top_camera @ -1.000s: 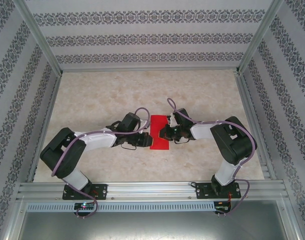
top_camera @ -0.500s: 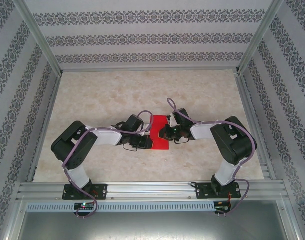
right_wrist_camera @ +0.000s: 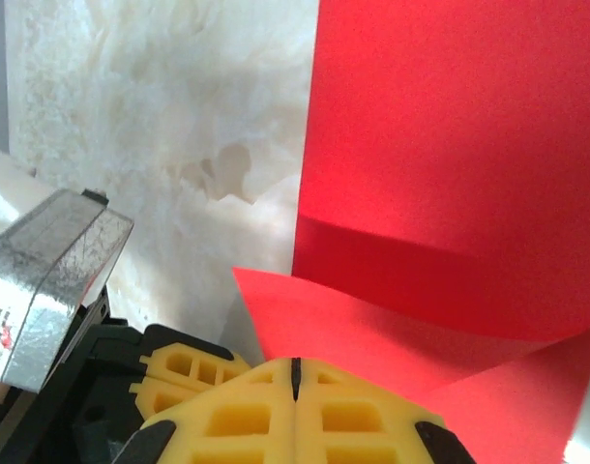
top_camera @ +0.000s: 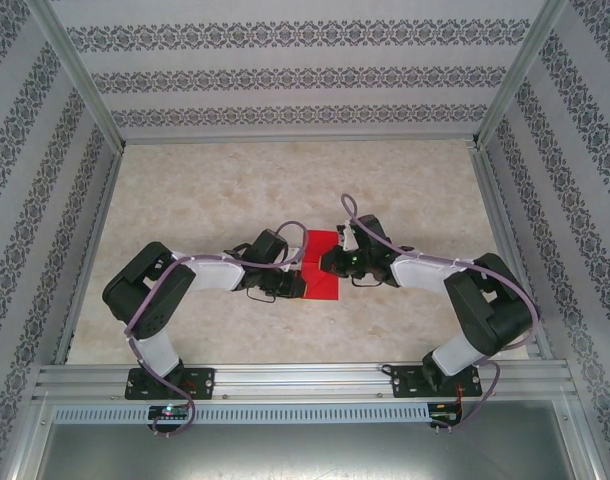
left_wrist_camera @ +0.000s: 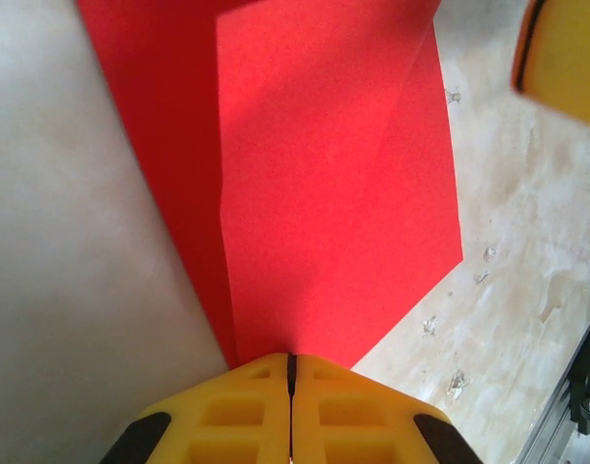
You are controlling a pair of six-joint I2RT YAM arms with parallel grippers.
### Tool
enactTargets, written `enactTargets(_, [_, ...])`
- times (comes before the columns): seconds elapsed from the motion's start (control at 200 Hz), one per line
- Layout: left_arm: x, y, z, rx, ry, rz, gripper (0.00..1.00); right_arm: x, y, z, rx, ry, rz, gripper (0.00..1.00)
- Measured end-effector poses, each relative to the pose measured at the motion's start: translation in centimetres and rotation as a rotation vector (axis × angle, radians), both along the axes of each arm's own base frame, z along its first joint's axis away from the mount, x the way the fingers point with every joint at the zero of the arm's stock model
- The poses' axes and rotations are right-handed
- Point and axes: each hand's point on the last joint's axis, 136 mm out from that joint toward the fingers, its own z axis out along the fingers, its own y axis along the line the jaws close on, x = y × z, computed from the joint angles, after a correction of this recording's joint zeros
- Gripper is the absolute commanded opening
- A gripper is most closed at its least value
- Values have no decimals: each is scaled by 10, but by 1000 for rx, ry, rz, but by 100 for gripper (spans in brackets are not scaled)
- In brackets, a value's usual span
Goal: Fold a paper plane with a square sheet of paper (fold left side to right side)
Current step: Fold the triangle a second time at the center of the table.
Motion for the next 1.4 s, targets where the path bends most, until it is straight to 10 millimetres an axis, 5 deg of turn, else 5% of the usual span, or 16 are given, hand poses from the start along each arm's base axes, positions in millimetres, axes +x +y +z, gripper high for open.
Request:
enactTargets(0.535, [0, 0, 0, 23, -10, -8, 7, -21, 22, -37, -52, 68, 77, 0])
enactTargets(0.989, [0, 0, 0, 23, -12, -7, 7, -15, 13, -42, -105, 41, 84, 0])
enactTargets(1.399, [1, 0, 0, 21, -16, -8, 6, 9, -19, -42, -103, 39, 21, 0])
